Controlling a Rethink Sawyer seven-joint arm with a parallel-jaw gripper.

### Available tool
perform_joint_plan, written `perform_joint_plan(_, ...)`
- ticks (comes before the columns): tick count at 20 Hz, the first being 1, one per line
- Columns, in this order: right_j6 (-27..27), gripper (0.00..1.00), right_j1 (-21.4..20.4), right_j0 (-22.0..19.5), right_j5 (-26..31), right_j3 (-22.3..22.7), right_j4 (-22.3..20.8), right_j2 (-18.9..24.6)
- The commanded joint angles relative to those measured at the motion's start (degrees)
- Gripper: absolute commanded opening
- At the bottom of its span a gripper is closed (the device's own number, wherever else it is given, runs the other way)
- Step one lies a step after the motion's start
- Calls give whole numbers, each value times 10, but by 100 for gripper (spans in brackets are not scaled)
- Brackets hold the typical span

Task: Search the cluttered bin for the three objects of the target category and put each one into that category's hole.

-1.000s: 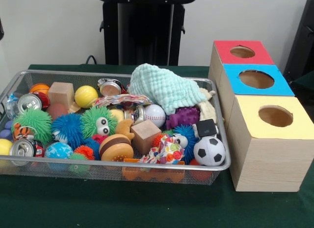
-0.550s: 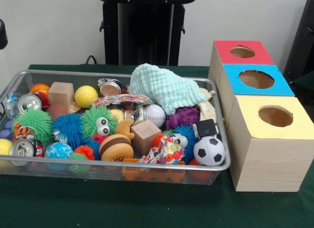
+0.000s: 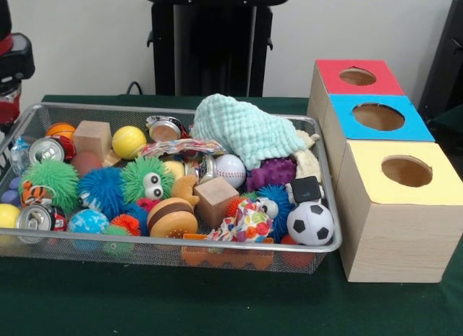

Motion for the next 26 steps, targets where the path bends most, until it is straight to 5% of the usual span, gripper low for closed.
perform_joint_plan(1, -104, 100, 10, 0, -31, 82, -18, 71)
perform_joint_plan(11, -105, 100, 15, -10, -51, 91, -22, 76)
perform_joint_plan(26, -132, 100, -56, -23, -2, 115, -6, 88)
